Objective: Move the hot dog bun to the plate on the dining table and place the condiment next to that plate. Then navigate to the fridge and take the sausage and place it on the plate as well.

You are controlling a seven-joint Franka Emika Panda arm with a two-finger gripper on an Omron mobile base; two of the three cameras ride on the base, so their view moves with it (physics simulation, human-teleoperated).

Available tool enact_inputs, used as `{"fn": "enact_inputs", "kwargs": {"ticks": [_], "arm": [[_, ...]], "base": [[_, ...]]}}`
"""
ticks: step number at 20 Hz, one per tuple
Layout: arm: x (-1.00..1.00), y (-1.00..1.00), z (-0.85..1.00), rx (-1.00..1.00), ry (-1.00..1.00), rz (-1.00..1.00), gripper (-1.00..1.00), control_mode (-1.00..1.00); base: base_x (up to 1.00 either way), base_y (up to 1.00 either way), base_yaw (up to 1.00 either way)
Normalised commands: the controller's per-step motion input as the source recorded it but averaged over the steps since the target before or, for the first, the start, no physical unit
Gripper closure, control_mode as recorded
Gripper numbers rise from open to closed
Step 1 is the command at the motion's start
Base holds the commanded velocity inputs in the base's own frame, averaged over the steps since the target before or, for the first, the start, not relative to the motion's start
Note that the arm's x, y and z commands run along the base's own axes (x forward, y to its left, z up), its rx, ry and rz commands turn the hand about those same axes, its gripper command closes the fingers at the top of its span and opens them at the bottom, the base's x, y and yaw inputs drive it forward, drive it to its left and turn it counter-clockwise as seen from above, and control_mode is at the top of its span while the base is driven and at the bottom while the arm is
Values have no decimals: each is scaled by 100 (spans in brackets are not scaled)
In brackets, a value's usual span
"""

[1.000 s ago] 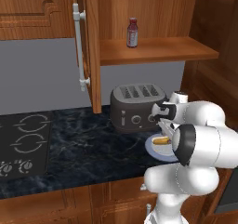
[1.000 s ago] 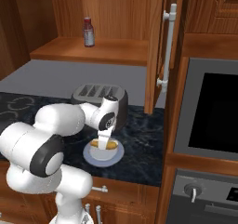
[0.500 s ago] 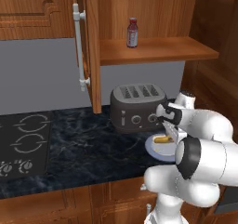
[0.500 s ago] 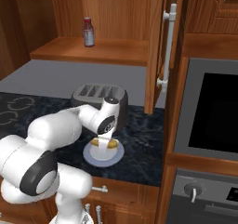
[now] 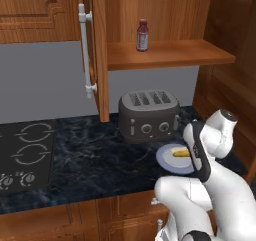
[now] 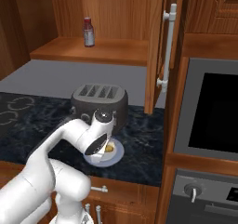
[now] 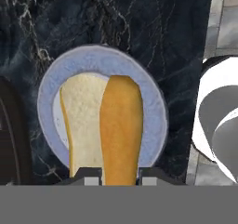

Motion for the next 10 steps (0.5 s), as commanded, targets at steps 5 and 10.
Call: {"fn": "enact_inputs", "kwargs": {"ticks": [5,10], "arm": [[-59,0,69,3,-21,0,100,-100],[-48,0,71,1,-20,0,100,-100]], "base": [[0,0,0],[0,0,0]]}}
